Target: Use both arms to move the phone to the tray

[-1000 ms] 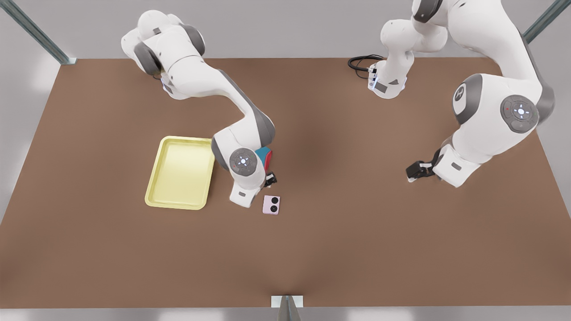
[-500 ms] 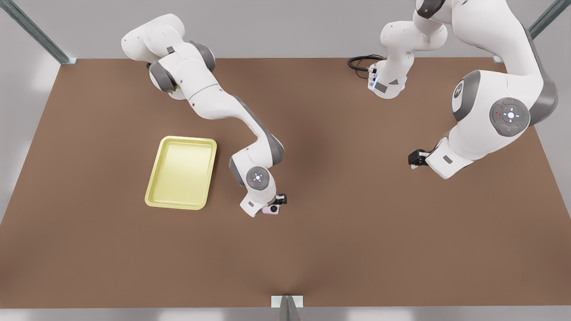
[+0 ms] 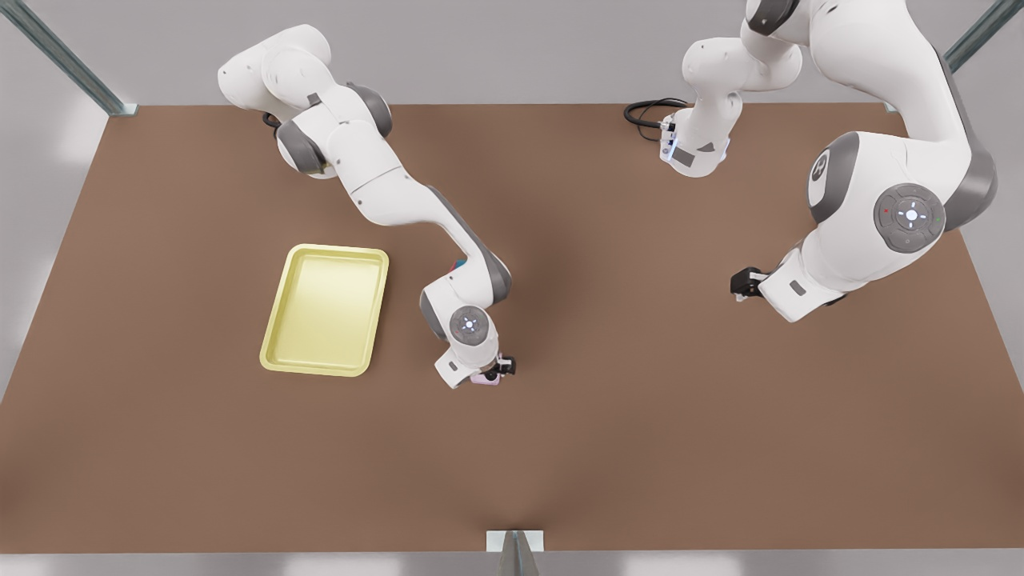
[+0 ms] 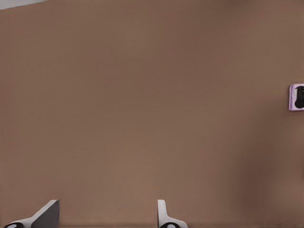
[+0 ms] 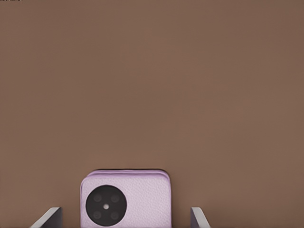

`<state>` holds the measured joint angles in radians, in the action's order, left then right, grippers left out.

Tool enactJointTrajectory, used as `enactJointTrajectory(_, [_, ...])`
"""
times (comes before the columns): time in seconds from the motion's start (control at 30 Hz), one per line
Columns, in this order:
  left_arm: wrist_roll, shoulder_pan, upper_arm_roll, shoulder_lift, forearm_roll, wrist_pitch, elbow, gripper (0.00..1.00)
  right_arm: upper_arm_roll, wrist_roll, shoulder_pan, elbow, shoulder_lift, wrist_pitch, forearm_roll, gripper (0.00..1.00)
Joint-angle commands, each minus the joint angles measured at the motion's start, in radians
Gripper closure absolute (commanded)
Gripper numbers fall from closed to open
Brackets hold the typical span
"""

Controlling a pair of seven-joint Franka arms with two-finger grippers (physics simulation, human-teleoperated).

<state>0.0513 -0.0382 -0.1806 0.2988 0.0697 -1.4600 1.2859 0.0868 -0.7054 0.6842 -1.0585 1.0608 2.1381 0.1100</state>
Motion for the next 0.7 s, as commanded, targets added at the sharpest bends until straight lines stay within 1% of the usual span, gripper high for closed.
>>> enactJointTrajectory(0.0, [-0.039,-0.002,0.000,-0.001,-0.001,0.001,0.000,0.00,-0.001,-0.071,0.000,0.000,0.001,0.022,0.002,0.00])
enactJointTrajectory(0.57, [-0.034,-0.002,0.000,0.008,-0.002,-0.002,0.000,0.00,-0.002,-0.032,0.015,-0.041,0.004,0.036,0.011,0.00])
enactJointTrajectory(0.6, [-0.034,-0.002,0.000,0.008,-0.001,-0.003,0.000,0.00,-0.004,-0.032,0.015,-0.041,0.004,0.036,0.011,0.05])
enactJointTrajectory(0.63, [-0.033,-0.002,0.000,0.014,-0.002,-0.003,-0.002,0.00,-0.004,-0.032,0.015,-0.041,0.004,0.036,0.011,0.07])
enactJointTrajectory(0.67, [-0.034,-0.002,0.000,0.014,-0.002,-0.003,-0.002,0.00,-0.004,-0.032,0.015,-0.041,0.004,0.036,0.011,0.07])
